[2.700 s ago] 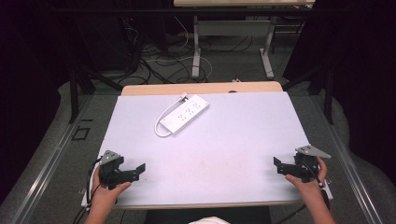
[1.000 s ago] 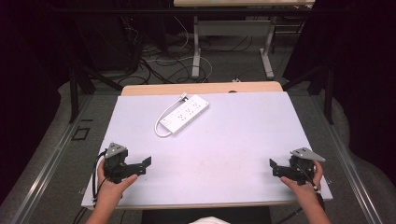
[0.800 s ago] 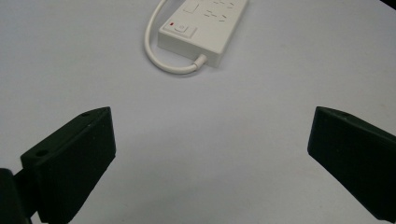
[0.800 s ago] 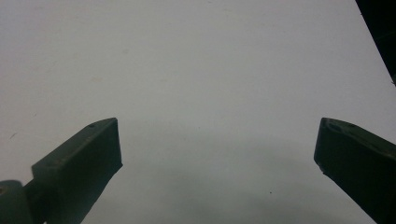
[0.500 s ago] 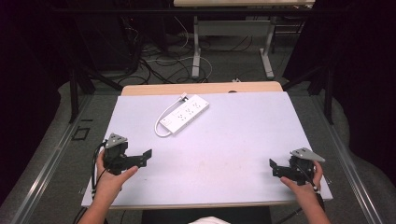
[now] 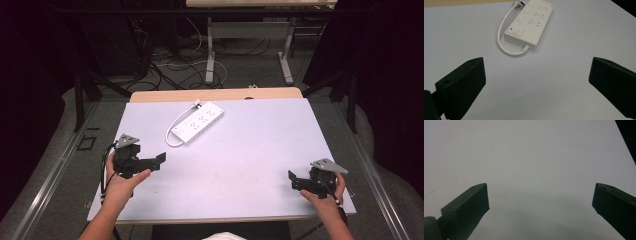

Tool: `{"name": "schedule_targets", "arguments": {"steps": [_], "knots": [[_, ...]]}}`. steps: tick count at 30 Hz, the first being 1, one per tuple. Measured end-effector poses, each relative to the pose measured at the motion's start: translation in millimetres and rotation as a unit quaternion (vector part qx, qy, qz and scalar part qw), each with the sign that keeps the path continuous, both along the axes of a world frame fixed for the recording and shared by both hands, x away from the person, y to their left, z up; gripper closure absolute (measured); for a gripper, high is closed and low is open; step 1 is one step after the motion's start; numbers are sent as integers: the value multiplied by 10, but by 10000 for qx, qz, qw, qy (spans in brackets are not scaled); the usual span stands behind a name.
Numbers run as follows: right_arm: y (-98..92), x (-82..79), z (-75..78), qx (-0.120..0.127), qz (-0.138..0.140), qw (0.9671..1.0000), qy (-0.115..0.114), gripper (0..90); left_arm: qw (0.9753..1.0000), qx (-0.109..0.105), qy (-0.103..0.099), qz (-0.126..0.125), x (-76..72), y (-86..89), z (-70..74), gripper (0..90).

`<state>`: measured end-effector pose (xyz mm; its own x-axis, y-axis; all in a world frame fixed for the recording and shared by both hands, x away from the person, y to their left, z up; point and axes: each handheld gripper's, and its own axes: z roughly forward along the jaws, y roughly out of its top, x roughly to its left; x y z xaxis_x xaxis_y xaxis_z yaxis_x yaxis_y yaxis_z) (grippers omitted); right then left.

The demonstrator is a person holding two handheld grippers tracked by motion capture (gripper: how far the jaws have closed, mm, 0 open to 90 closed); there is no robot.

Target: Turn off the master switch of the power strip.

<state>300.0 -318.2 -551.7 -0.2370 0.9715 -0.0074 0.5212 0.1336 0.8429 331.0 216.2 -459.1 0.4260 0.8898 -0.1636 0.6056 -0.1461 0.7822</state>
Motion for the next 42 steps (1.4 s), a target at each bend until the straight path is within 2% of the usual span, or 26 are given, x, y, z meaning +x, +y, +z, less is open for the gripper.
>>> {"name": "schedule_targets", "arguments": {"steps": [15,18,22,24,28,32,36,42], "knots": [[-1,-5,6,-32,-10,10000,-5,3,10000,55,-15,45,133,-118,115,9],[-7,-3,5,-44,7,10000,-4,3,10000,65,35,24,154,-135,129,14],[-9,-2,4,-46,23,10000,-8,3,10000,-4,32,61,183,-173,131,14],[-1,-2,-1,-25,7,10000,-16,3,10000,43,28,39,203,-182,135,17],[-6,-3,2,-26,46,10000,19,3,9999,-73,73,73,254,-223,137,18],[-5,-5,2,-39,24,10000,-4,3,9999,-31,76,126,282,-224,157,53],[-8,-7,5,-51,46,10000,14,3,9997,-86,33,219,339,-233,181,63],[-5,-5,1,-63,33,10000,-12,3,9995,-105,106,281,416,-240,242,112]]}}
